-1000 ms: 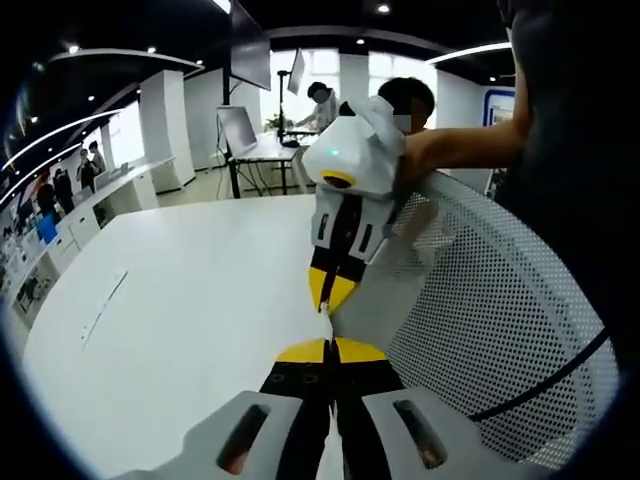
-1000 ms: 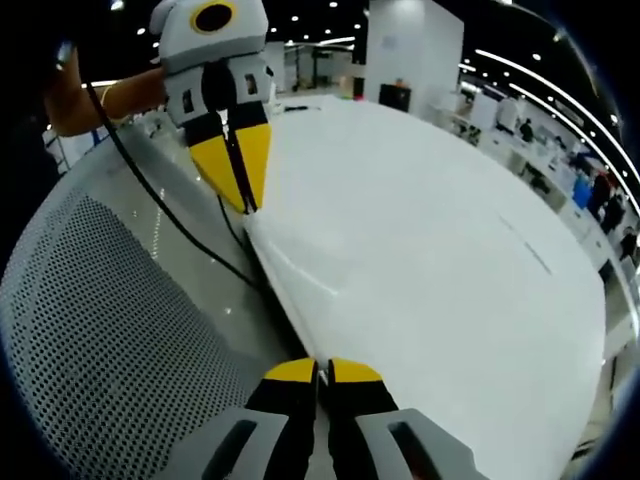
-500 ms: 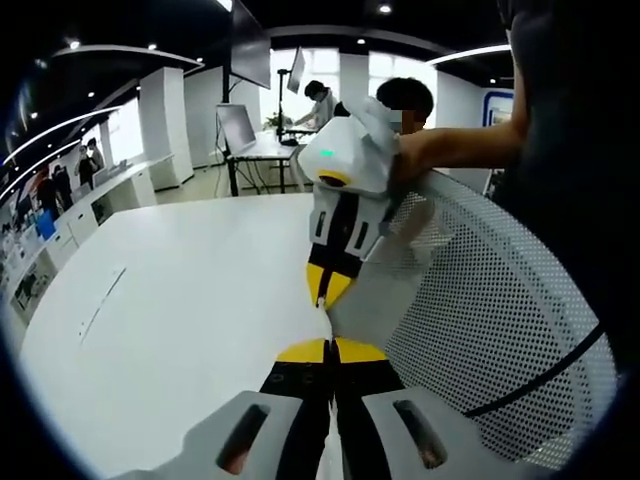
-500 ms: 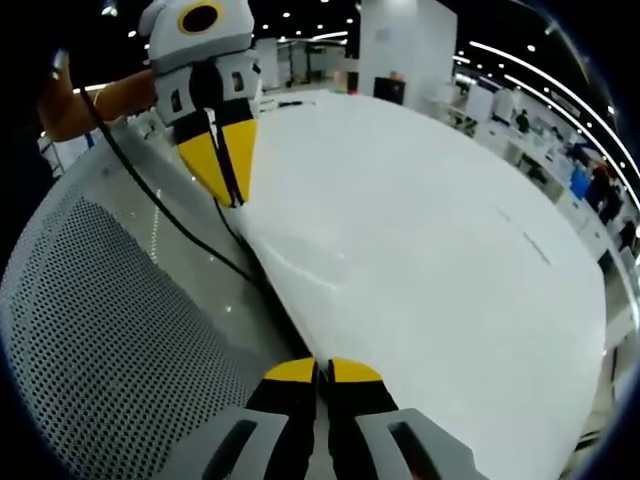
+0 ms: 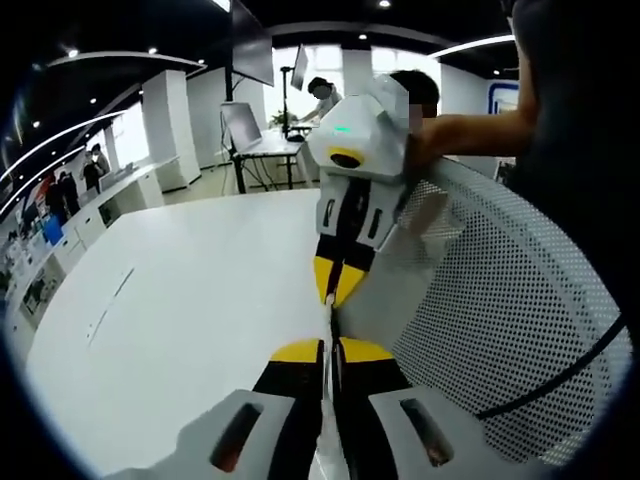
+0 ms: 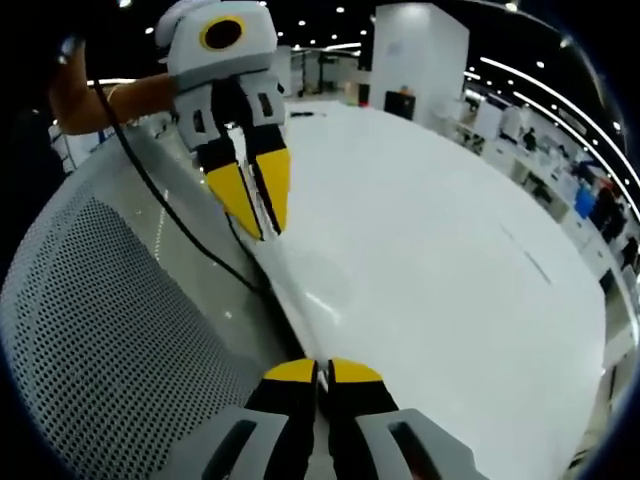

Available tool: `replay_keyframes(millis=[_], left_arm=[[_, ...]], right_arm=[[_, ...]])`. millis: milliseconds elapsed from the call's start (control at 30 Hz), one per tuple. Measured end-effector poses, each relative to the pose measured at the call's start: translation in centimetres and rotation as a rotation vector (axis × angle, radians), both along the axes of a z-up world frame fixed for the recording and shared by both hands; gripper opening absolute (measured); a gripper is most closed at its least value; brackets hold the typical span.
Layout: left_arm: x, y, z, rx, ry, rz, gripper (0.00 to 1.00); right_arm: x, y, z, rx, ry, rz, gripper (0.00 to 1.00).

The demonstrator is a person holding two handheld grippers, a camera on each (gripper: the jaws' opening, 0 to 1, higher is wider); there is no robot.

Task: Open the resealable bag by pulling the two sides of the seal apart until the entire bag opening is separated and visibly accessible.

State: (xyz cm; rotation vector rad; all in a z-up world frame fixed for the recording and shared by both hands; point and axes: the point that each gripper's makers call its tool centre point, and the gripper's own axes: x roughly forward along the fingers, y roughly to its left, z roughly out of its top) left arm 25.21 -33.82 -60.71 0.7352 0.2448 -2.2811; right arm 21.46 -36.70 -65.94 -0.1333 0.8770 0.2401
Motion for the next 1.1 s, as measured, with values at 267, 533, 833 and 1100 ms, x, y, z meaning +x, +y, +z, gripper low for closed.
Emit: replay_keyframes(millis=[267, 533, 833, 1100], left_arm=[[-0.1, -1.3, 0.0, -0.031, -0.072, 0.01, 0.07], [0.4, -1.3, -1.7, 0.004, -0.161, -0.015, 0.07], [0.2, -1.1, -2.8, 0.033, -0.247, -0.059, 0.02], [0.0, -0.8, -2.8, 0.068, -0.186, -0.021, 0.0]], right_arm=[[0.3, 0.4, 0.3, -0.004, -0.021, 0.021, 0.0], [0.6, 0.4, 0.6, -0.017, -0.036, 0.041, 0.0], [0.8, 0.8, 0.7, -0.031, -0.048, 0.072, 0.0], [0.8, 0.8, 0.7, -0.031, -0.049, 0.074, 0.0]])
